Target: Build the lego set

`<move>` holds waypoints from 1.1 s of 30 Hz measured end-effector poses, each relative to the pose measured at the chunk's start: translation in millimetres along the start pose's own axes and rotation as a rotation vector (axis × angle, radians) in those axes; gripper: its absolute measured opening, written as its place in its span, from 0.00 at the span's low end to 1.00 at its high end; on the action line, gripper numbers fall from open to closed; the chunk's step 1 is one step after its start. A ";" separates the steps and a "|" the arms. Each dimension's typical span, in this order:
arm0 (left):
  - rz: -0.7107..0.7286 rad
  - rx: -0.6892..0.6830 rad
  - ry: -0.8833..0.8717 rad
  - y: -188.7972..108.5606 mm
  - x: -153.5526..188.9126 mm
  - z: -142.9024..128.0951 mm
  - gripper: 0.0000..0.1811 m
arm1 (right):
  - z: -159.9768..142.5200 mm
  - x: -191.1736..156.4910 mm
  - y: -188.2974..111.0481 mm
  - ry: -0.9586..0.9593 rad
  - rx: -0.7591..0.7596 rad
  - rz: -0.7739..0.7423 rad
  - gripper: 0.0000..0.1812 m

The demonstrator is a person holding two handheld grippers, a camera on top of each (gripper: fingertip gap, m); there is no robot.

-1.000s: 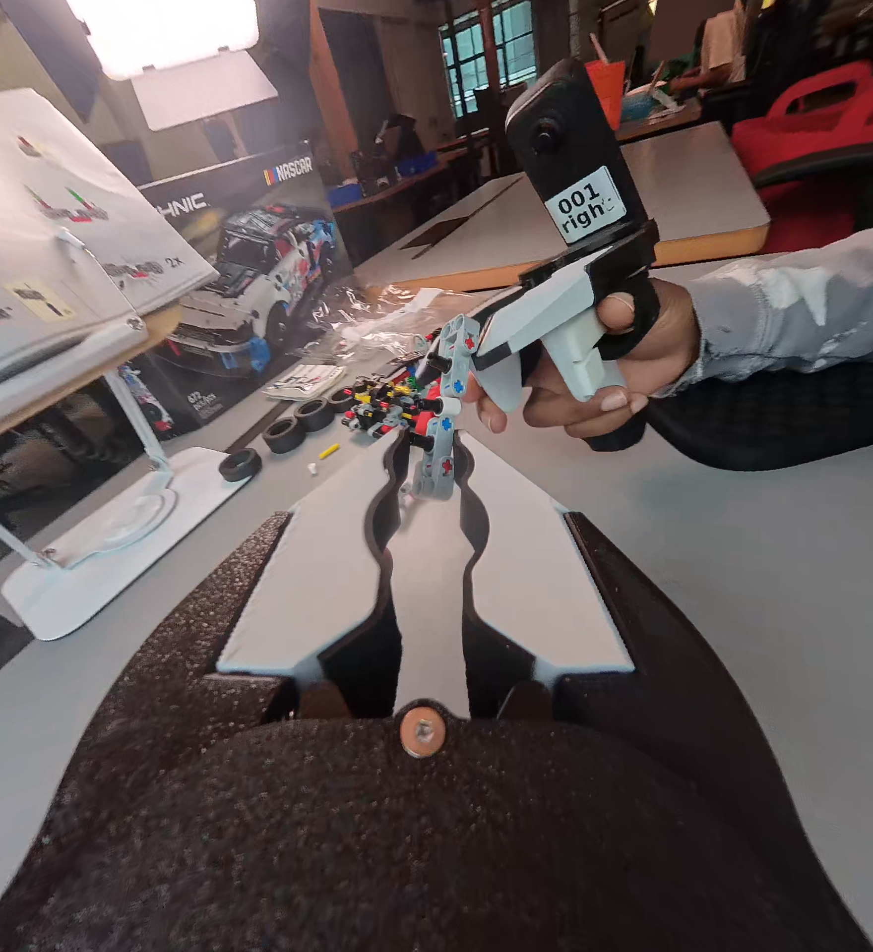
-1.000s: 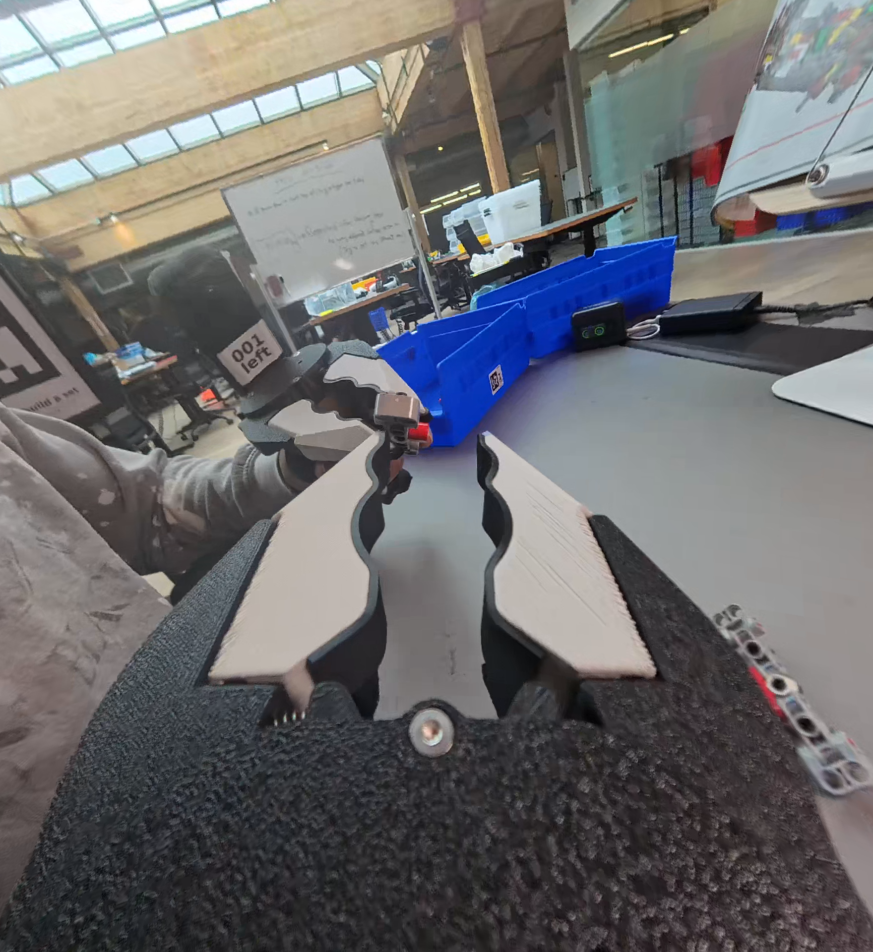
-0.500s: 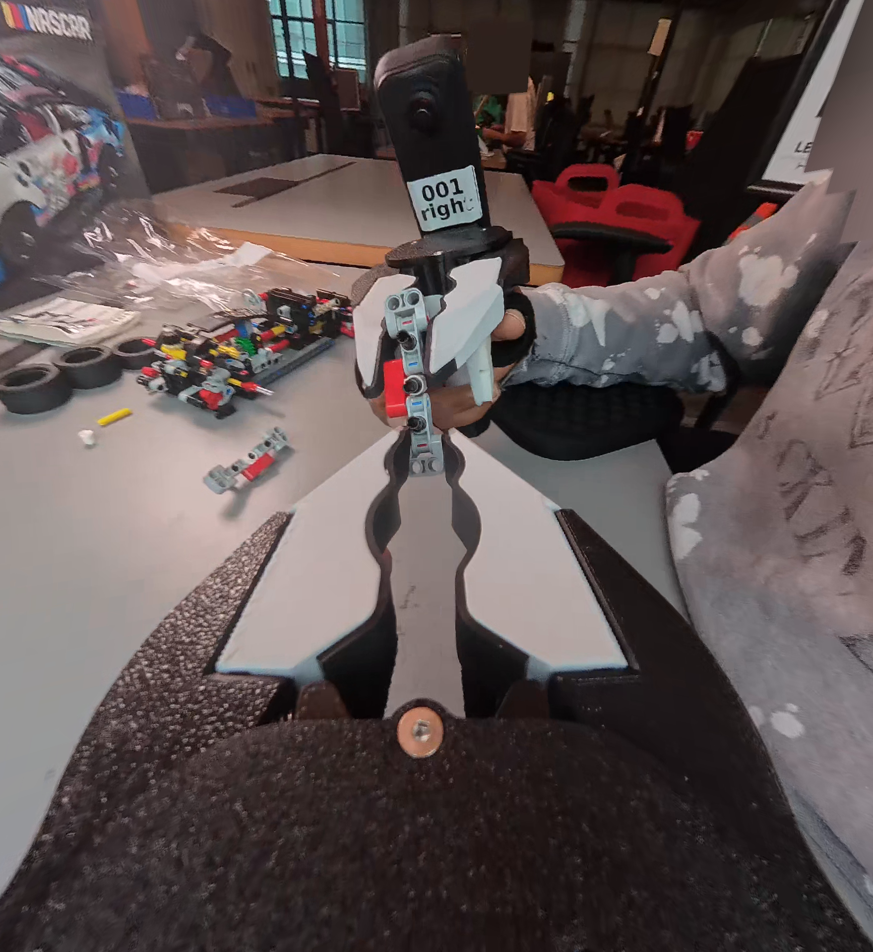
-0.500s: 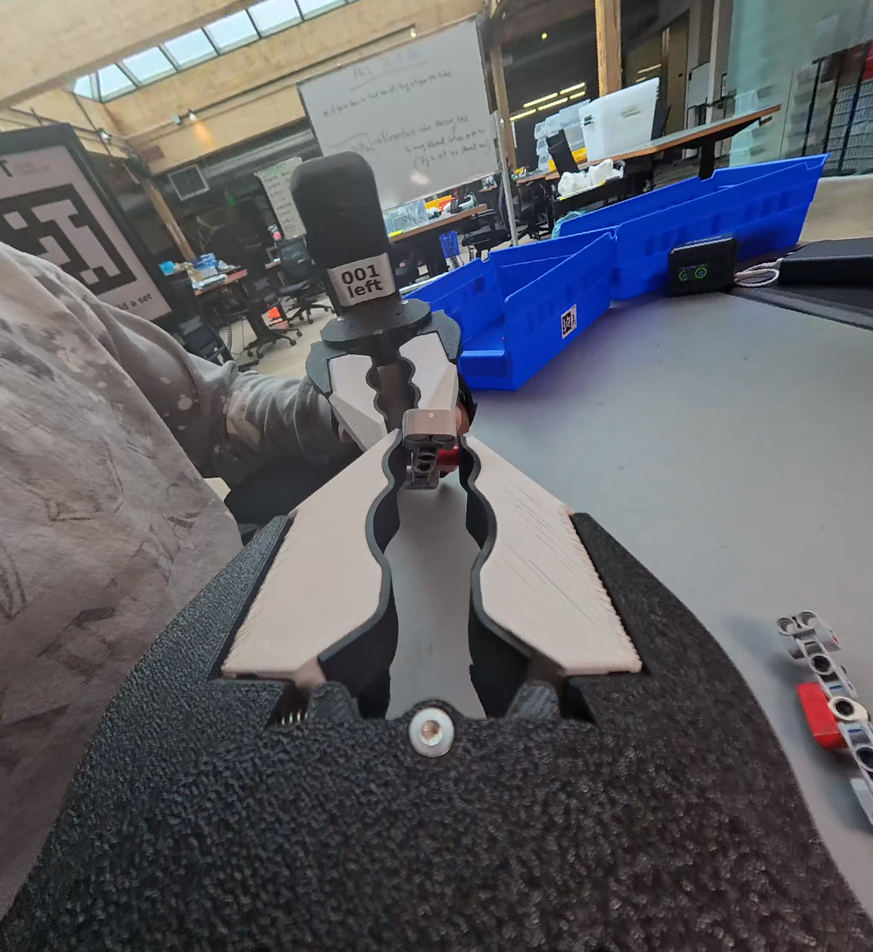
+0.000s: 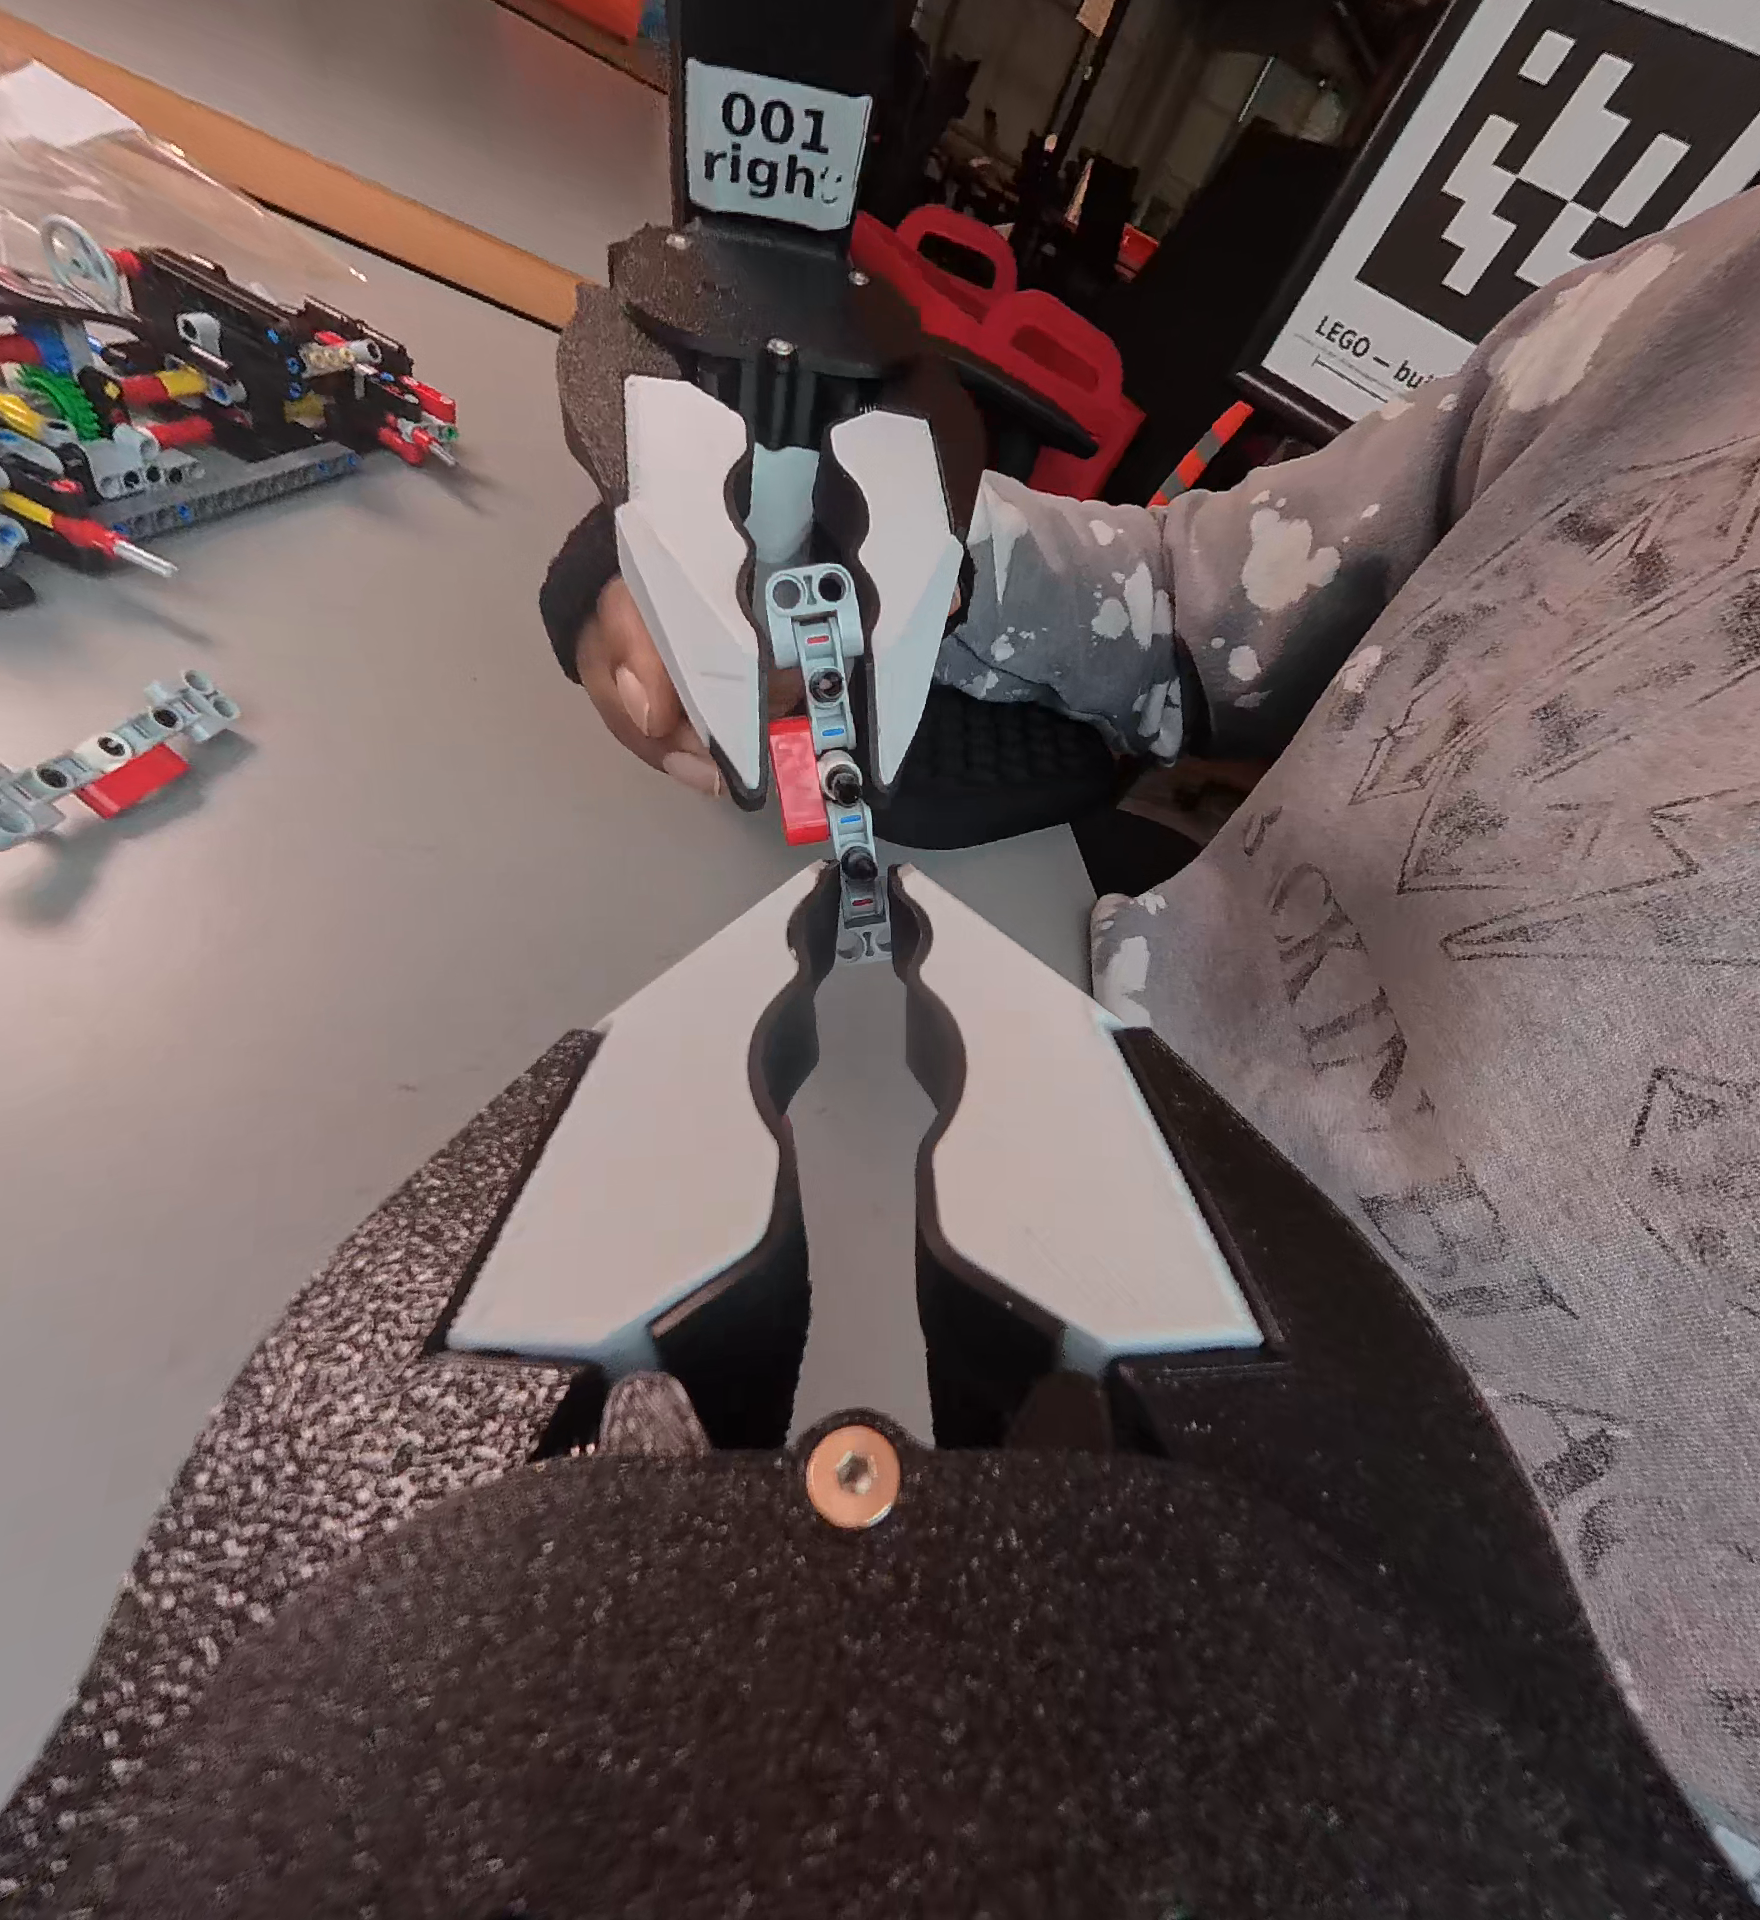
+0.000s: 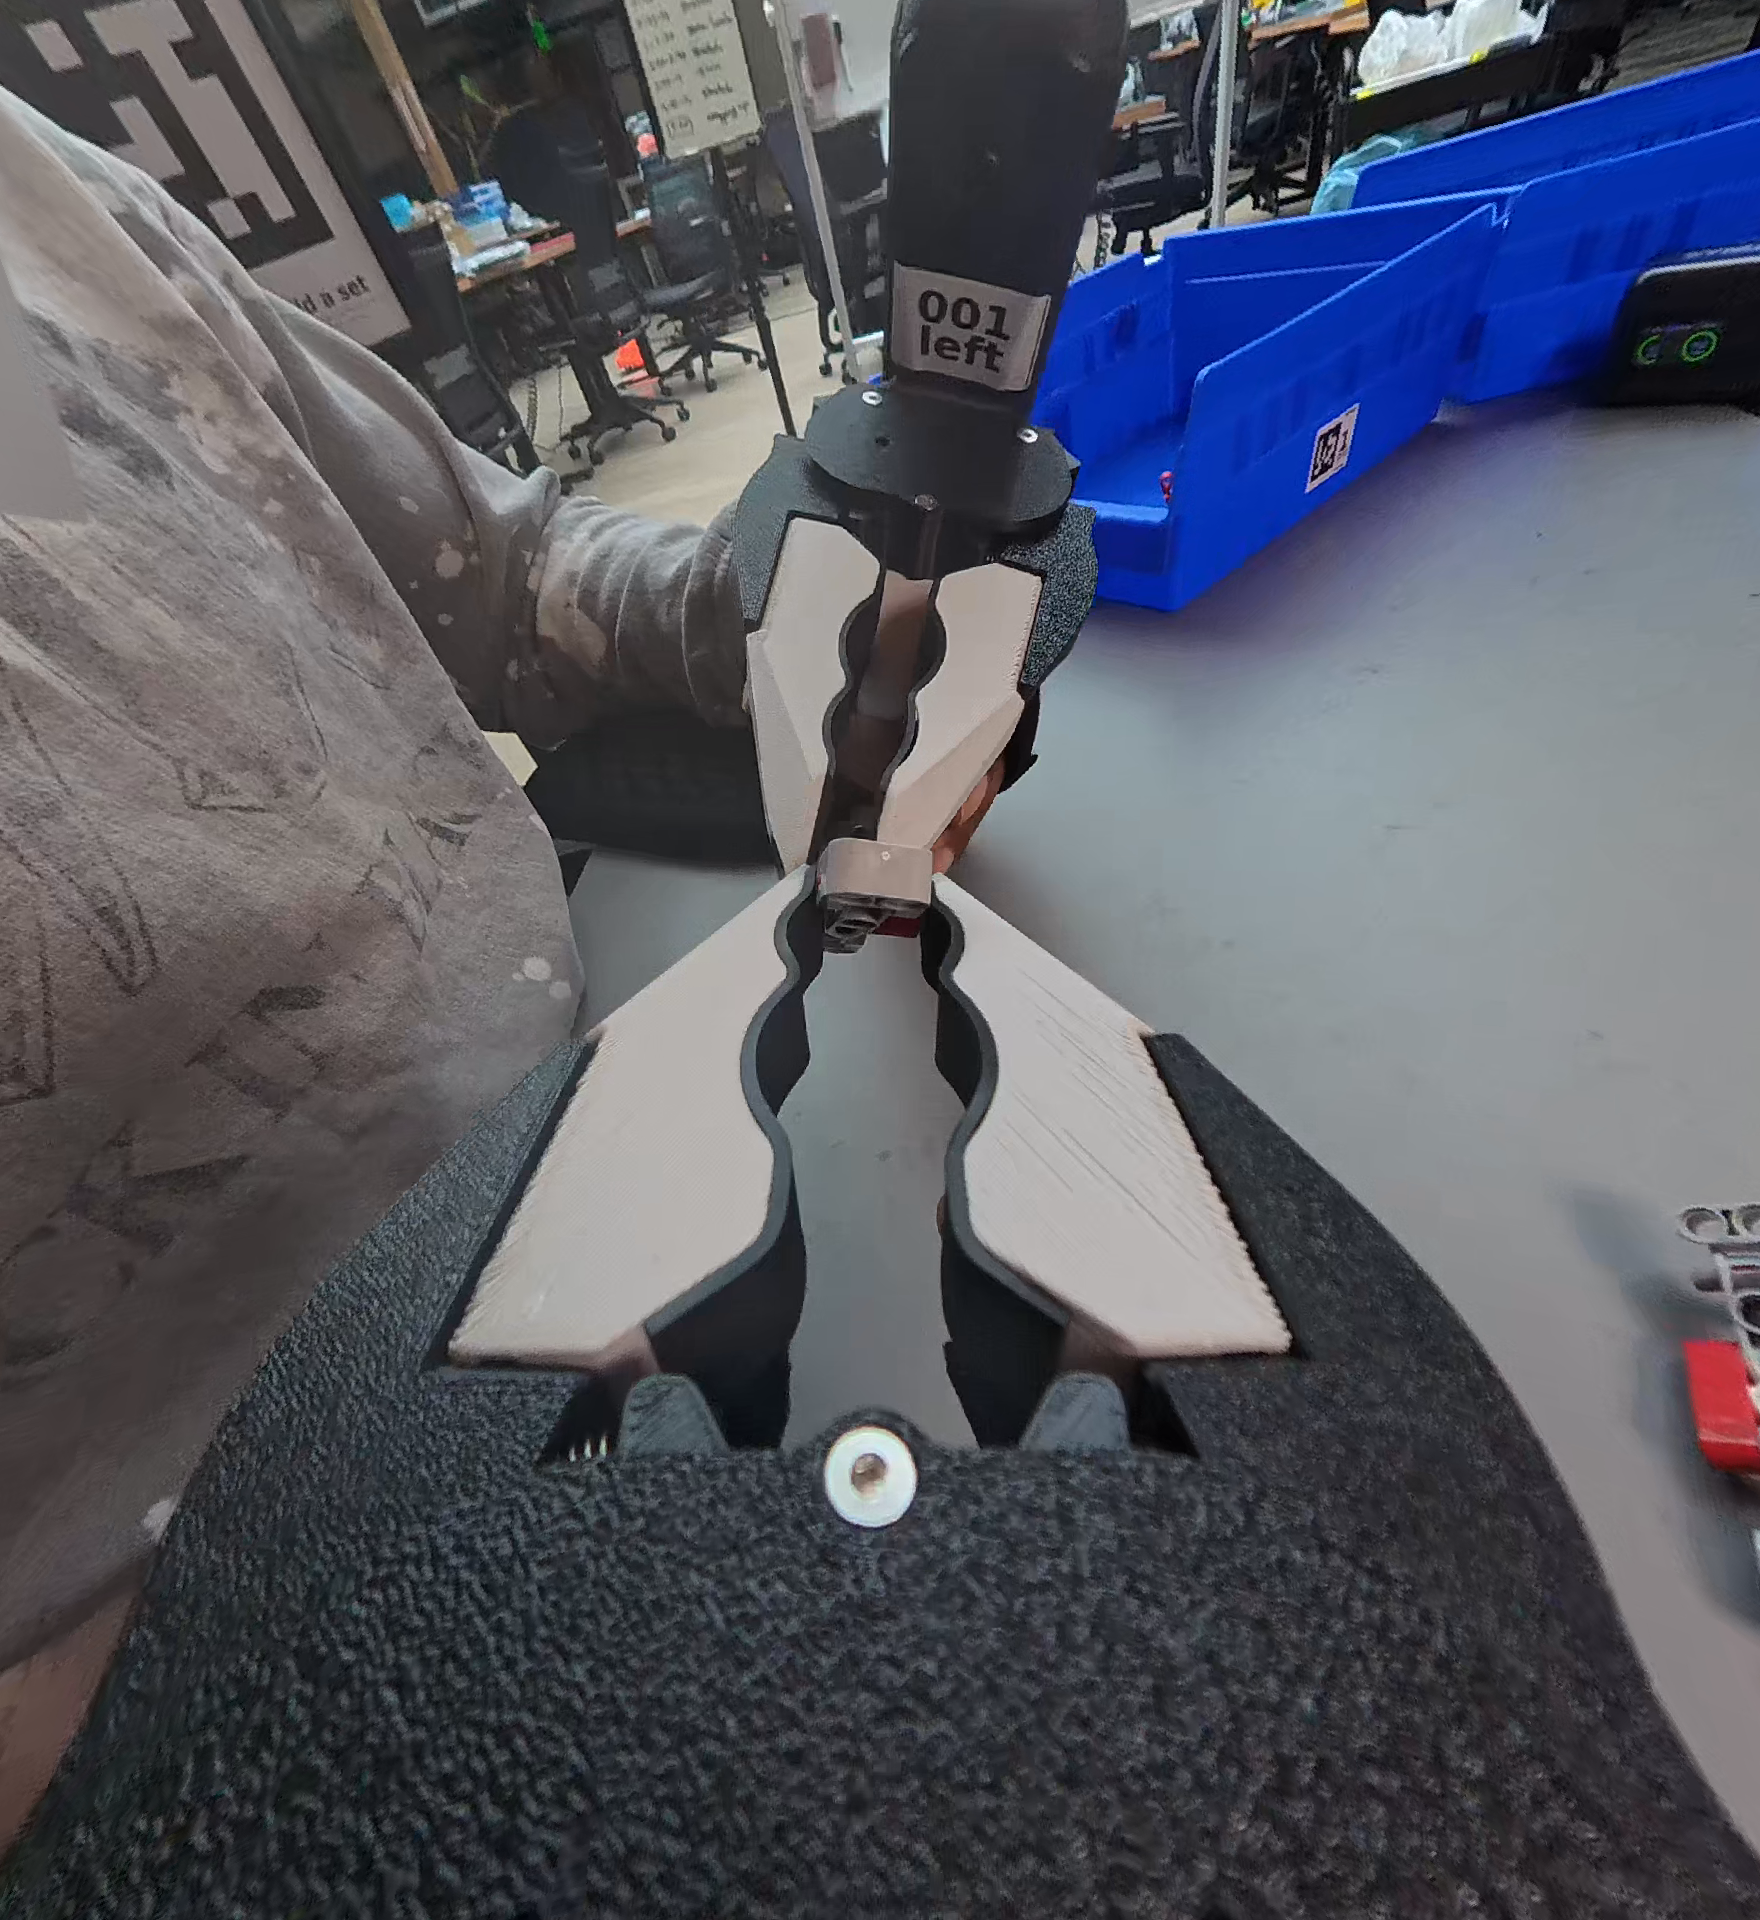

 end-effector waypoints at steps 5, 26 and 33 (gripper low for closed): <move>0.050 -0.046 -0.056 5.2 -8.2 -6.3 0.04 | -9.2 1.2 0.6 -0.046 -0.079 -0.028 0.08; 0.119 0.196 0.112 -5.2 -12.6 31.5 0.02 | 17.2 16.0 -7.1 -0.032 0.105 -0.100 0.08; 0.133 0.156 0.110 -2.3 -10.6 23.5 0.03 | 11.2 10.0 -5.3 -0.076 0.068 -0.090 0.08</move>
Point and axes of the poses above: each gripper's, where its closed fingertips meet, y out along the fingers, z out of its top, x = y × z across the jaws, the point moved 2 cm from there along -y, back along the fingers, and after that the axes turned 7 degrees about -y, right-handed, at the moved point
